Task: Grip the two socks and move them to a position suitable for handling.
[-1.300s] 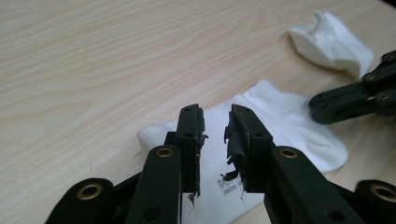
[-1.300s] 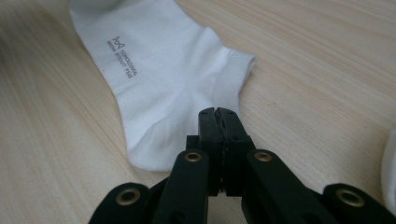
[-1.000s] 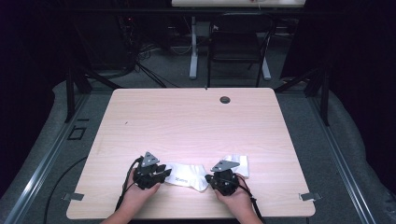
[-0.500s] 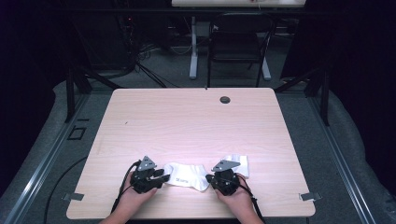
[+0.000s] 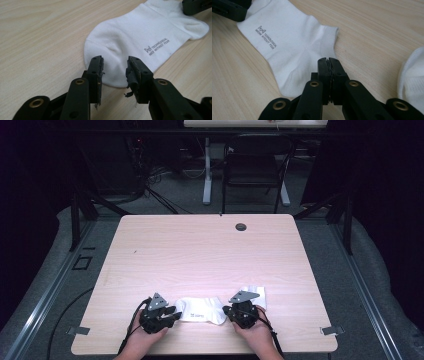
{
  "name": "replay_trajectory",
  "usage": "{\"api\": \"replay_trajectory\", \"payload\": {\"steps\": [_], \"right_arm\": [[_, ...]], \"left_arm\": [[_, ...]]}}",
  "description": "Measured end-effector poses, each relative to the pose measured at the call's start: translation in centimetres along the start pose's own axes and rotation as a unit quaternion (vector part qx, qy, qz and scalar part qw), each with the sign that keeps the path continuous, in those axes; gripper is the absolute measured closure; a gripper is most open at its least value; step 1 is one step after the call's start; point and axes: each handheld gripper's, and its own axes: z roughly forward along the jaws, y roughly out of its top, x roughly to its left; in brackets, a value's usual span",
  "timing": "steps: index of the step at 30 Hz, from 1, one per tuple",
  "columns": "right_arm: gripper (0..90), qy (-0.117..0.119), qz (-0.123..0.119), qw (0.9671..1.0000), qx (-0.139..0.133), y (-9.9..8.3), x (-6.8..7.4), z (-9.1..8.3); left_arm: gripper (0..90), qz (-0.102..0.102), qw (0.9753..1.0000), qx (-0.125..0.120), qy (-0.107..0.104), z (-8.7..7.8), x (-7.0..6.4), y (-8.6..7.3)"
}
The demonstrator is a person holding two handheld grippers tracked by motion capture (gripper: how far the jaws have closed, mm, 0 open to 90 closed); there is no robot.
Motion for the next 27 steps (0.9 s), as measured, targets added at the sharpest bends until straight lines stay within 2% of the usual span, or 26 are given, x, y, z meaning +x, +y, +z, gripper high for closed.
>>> {"api": "replay_trajectory", "payload": {"steps": [7,12,16,19,22,27], "right_arm": [[89.0,-0.006,0.003,1.0000,0.003,-0.1,0.1,-0.2],[89.0,-0.007,0.008,0.9999,0.003,-0.2,-0.2,-0.3],[88.7,-0.007,0.008,0.9999,0.002,-0.3,-0.2,-0.3],[86.6,-0.007,0.010,0.9999,0.001,-0.3,-0.1,-0.3],[84.8,-0.002,0.008,1.0000,-0.005,0.0,-0.1,-0.6],[81.2,-0.013,0.006,0.9995,-0.027,0.2,-0.4,-1.8]], "left_arm": [[67.6,0.003,1.0000,0.001,0.001,-0.4,-0.4,-0.4],[67.7,-0.008,1.0000,0.001,-0.003,-0.5,-0.4,-0.6],[67.6,-0.006,1.0000,0.006,-0.003,-0.6,-0.5,-0.5],[66.9,-0.014,0.9998,0.007,-0.014,-0.5,-0.5,-0.3],[63.8,-0.012,0.9998,-0.005,-0.017,-0.8,-0.5,0.1],[60.9,-0.007,0.9994,-0.032,-0.011,-1.5,-0.2,0.6]]}}
